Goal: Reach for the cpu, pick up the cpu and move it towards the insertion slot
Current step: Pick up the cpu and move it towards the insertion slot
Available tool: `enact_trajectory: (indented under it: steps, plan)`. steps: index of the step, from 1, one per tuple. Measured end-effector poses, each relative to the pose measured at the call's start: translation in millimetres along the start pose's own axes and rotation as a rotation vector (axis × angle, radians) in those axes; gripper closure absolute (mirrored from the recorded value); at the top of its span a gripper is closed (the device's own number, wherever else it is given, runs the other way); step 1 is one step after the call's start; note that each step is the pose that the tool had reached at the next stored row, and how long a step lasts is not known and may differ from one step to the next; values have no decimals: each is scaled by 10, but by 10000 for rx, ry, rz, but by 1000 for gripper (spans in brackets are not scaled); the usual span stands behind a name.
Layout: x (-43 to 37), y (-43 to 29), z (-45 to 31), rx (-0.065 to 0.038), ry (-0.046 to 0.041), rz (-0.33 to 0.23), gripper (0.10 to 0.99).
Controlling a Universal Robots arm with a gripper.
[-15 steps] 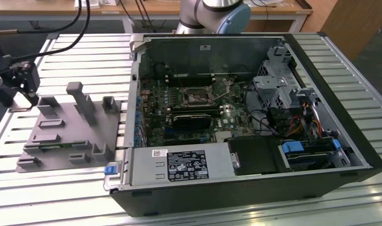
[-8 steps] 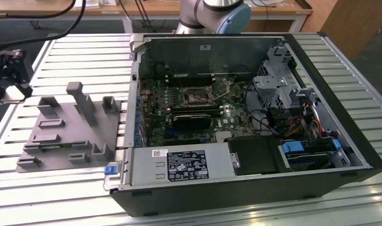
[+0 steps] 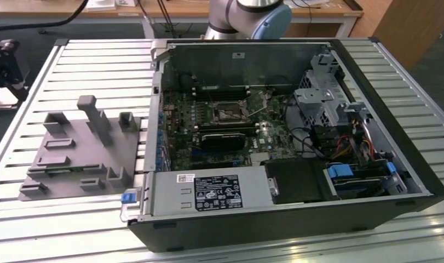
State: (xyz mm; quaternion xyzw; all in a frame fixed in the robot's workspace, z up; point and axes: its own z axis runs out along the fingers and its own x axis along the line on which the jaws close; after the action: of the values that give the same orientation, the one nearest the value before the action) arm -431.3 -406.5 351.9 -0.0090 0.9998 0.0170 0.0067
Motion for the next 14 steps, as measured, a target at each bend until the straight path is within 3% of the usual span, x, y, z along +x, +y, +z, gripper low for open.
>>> enact_trajectory:
  steps: [4, 7, 11, 14]
  plan:
    - [-2, 6, -183, -2, -2, 0, 545]
    - [-6, 9, -257, -1, -2, 0, 545]
    - [-51, 8, -265, -1, -1, 0, 545]
    - [-142, 6, -264, -1, -1, -1, 545]
